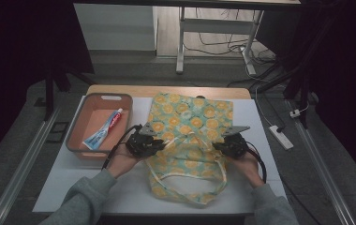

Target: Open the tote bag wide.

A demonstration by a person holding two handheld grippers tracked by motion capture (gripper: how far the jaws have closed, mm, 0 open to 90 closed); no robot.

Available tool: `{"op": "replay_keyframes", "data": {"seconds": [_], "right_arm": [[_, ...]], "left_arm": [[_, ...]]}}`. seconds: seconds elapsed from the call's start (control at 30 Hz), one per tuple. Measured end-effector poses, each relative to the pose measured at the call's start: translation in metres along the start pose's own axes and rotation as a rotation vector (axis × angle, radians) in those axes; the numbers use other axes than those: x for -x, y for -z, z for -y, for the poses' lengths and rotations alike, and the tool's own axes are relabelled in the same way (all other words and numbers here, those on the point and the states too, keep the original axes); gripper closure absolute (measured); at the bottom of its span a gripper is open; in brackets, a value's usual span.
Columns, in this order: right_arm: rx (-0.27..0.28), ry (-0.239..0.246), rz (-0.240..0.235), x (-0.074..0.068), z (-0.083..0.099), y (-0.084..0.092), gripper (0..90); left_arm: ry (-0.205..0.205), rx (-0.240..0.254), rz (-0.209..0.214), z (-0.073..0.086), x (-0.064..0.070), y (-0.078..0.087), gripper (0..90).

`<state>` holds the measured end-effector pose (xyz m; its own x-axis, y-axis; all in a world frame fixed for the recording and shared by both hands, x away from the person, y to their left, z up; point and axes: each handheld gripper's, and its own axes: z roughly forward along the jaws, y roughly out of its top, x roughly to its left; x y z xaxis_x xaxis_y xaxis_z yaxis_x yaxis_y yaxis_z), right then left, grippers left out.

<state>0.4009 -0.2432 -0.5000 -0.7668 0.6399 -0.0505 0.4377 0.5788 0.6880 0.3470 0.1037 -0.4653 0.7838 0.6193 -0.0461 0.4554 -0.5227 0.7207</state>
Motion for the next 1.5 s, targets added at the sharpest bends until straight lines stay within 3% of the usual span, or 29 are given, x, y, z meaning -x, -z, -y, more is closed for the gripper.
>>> {"op": "replay_keyframes", "data": {"seconds": [0.03, 0.07, 0.17, 0.2, 0.33, 0.57, 0.63, 0.73, 0.77, 0.8, 0.83, 0.9, 0.93, 1.03, 1.07, 1.1, 1.17, 1.2, 1.23, 1.27, 1.37, 1.4, 1.5], "right_arm": [[-0.004, -0.004, 0.0, 0.0, 0.001, 0.0, 89.4], [-0.005, -0.005, 0.005, 0.0, 0.001, 0.0, 89.4], [-0.003, -0.005, 0.006, 0.002, 0.001, 0.001, 89.4], [-0.003, -0.005, 0.006, 0.002, 0.001, 0.001, 89.4], [-0.007, -0.003, 0.006, 0.002, 0.001, 0.0, 89.4], [-0.001, -0.013, 0.007, 0.005, 0.002, 0.004, 89.4], [0.009, -0.022, 0.007, 0.007, 0.004, 0.008, 89.4], [0.024, -0.047, 0.01, 0.012, 0.011, 0.018, 89.4], [0.024, -0.047, 0.01, 0.012, 0.011, 0.018, 89.4], [0.023, -0.05, 0.007, 0.013, 0.014, 0.02, 89.4], [0.019, -0.055, 0.007, 0.016, 0.018, 0.024, 89.4], [0.015, -0.063, -0.003, 0.018, 0.022, 0.027, 89.4], [0.014, -0.066, -0.008, 0.018, 0.024, 0.028, 89.4], [0.016, -0.061, -0.034, 0.018, 0.026, 0.03, 89.0], [0.015, -0.042, -0.058, 0.015, 0.024, 0.032, 79.6], [0.015, -0.042, -0.058, 0.015, 0.024, 0.032, 79.6], [0.033, -0.019, -0.078, 0.008, 0.017, 0.034, 58.0], [0.049, 0.02, -0.07, -0.002, 0.007, 0.038, 42.2], [0.058, 0.045, -0.069, -0.008, 0.0, 0.04, 35.4], [0.058, 0.045, -0.069, -0.008, 0.0, 0.04, 35.4], [0.064, 0.114, -0.069, -0.023, -0.022, 0.041, 28.8], [0.077, 0.123, -0.097, -0.026, -0.036, 0.038, 28.3], [0.055, 0.135, -0.121, -0.025, -0.049, 0.029, 28.4]], "left_arm": [[0.003, 0.011, -0.007, 0.0, 0.001, 0.002, 70.0], [0.005, 0.026, -0.012, -0.001, 0.002, 0.004, 53.8], [-0.02, 0.047, -0.038, -0.002, 0.01, 0.015, 31.1], [-0.033, 0.049, -0.037, -0.001, 0.012, 0.018, 31.1], [-0.063, 0.006, 0.012, -0.001, 0.015, 0.017, 16.3], [-0.093, -0.103, -0.027, -0.008, 0.013, -0.022, 14.0], [-0.105, -0.13, -0.039, -0.012, 0.014, -0.033, 14.9], [-0.105, -0.169, -0.05, -0.017, 0.014, -0.046, 34.4], [-0.112, -0.182, -0.048, -0.018, 0.014, -0.049, 34.4], [-0.114, -0.188, -0.045, -0.017, 0.013, -0.052, 45.3], [-0.114, -0.194, -0.046, -0.017, 0.012, -0.054, 64.7], [-0.117, -0.203, -0.047, -0.016, 0.01, -0.056, 82.6], [-0.111, -0.202, -0.043, -0.016, 0.009, -0.055, 85.8], [-0.101, -0.181, -0.036, -0.016, 0.006, -0.051, 87.8], [-0.093, -0.171, -0.033, -0.016, 0.005, -0.05, 88.1], [-0.088, -0.165, -0.03, -0.016, 0.005, -0.049, 88.1], [-0.084, -0.16, -0.027, -0.017, 0.003, -0.047, 88.1], [-0.081, -0.159, -0.027, -0.016, 0.003, -0.047, 88.1], [-0.077, -0.155, -0.027, -0.016, 0.002, -0.047, 88.2], [-0.074, -0.155, -0.023, -0.016, 0.001, -0.047, 88.2], [-0.073, -0.157, -0.015, -0.016, 0.0, -0.048, 88.1], [-0.073, -0.155, -0.014, -0.016, 0.001, -0.048, 88.1], [-0.079, -0.149, -0.011, -0.016, 0.002, -0.047, 88.1]]}}
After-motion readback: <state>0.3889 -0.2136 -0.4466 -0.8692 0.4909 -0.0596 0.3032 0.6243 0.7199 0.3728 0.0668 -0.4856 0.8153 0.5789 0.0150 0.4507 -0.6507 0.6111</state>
